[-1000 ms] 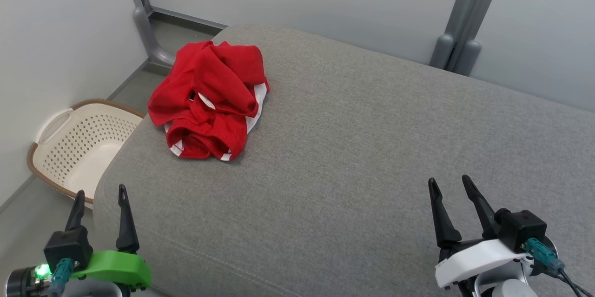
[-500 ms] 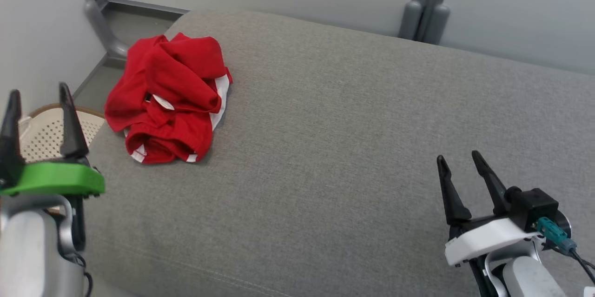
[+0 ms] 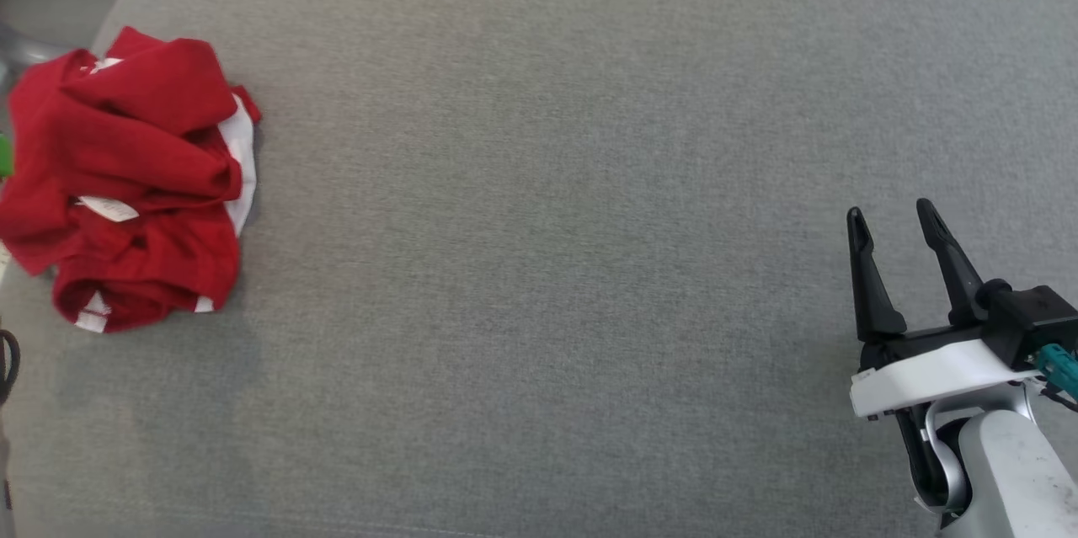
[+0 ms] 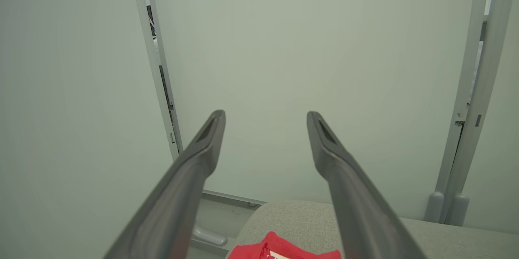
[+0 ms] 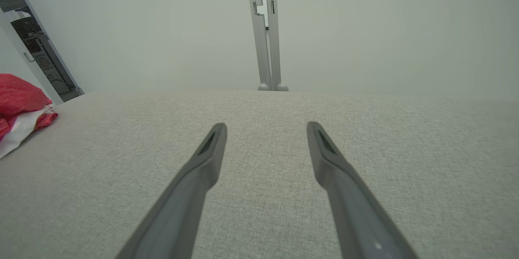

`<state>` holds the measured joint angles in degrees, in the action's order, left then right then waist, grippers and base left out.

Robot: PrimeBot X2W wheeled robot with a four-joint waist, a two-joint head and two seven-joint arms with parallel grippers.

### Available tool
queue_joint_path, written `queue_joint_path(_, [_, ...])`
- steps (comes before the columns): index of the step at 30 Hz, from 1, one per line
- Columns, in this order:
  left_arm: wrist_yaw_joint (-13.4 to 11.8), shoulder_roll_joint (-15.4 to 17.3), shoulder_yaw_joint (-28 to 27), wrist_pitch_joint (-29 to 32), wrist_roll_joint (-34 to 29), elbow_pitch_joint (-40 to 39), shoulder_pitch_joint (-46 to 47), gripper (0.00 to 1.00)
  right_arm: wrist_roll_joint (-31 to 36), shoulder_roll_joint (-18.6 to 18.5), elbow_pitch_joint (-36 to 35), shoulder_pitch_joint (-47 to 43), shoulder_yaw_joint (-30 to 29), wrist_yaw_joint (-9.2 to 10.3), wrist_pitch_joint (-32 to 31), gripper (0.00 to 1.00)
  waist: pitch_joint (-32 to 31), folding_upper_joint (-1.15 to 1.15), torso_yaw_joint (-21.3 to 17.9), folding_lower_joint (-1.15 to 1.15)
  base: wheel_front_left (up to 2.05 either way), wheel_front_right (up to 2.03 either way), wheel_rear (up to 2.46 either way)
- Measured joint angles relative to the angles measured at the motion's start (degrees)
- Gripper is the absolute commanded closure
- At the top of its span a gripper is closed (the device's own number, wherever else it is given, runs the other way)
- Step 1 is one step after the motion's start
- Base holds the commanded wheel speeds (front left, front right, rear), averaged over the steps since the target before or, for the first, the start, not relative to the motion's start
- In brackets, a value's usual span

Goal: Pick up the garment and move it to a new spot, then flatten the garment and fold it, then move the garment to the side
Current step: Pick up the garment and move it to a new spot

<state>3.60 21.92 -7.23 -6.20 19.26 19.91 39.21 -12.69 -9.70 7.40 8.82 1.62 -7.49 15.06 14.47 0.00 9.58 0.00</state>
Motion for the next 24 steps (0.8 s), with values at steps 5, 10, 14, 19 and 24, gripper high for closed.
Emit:
queue_joint_path(5, [0.63, 2.02, 0.73, 3.93, 0.80, 5.46, 3.09, 0.00, 0.10, 0.01, -0.63, 0.93, -0.65, 0.00, 0.00, 0.00, 3.55, 0.00, -3.38, 0.01, 0.00, 0.00, 0.00])
queue_joint_path(10, [1.29, 3.20, 1.04, 6.91, 1.60, 11.88, 4.00, 0.00, 0.18, 0.19, -0.70, 1.44, -0.64, 0.00, 0.00, 0.00, 6.19, 0.00, -6.23, 0.01, 0.00, 0.00, 0.00])
queue_joint_path(14, [1.47, 3.49, 0.93, 10.10, 2.91, 17.47, 3.78, 0.00, 0.18, 0.49, -0.54, 1.68, -0.64, 0.00, 0.00, 0.00, 7.51, 0.00, -7.95, 0.01, 0.00, 0.00, 0.00])
queue_joint_path(19, [2.02, 3.49, 1.12, 15.25, 5.17, 23.76, 2.55, 0.00, 0.20, 0.81, -0.27, 2.03, -0.57, 0.00, 0.00, 0.00, 7.73, 0.00, -8.93, 0.01, 0.00, 0.00, 0.00])
queue_joint_path(24, [2.80, 3.22, 1.60, 17.60, 6.54, 27.59, 1.27, 0.00, 0.23, 0.88, -0.04, 2.05, -0.46, 0.00, 0.00, 0.00, 7.23, 0.00, -8.93, 0.00, 0.00, 0.00, 0.00])
